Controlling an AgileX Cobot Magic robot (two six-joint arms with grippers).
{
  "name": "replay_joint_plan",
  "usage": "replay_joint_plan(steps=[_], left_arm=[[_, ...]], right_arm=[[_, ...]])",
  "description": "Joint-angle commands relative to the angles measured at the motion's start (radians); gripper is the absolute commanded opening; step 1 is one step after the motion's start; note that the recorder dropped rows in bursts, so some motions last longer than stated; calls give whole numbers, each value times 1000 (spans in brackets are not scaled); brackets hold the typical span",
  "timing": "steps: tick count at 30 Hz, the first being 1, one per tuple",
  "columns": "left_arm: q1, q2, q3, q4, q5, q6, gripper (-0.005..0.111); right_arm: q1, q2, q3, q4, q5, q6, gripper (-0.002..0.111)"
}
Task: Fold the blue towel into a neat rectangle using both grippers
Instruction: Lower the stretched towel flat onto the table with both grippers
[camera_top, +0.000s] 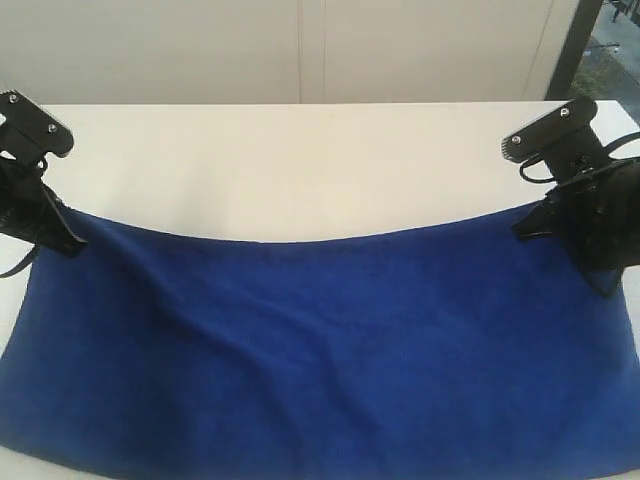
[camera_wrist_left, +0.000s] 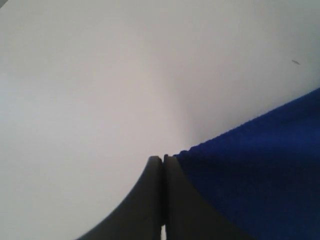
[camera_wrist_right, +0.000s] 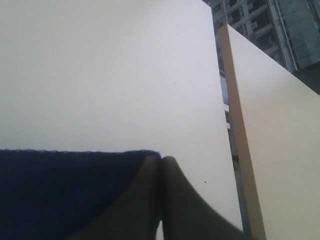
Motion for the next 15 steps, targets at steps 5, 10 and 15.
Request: replay_joint_plan(steps=[5, 10, 15], left_arm=[[8, 78, -45, 13, 13, 7, 0], [41, 122, -76, 3, 11, 7, 0], [74, 155, -87, -43, -14, 2, 0]], right_arm=[[-30, 96, -54, -12, 27, 29, 0], [-36, 131, -95, -12, 41, 54, 0], [-49, 173, -127, -12, 34, 72, 0]])
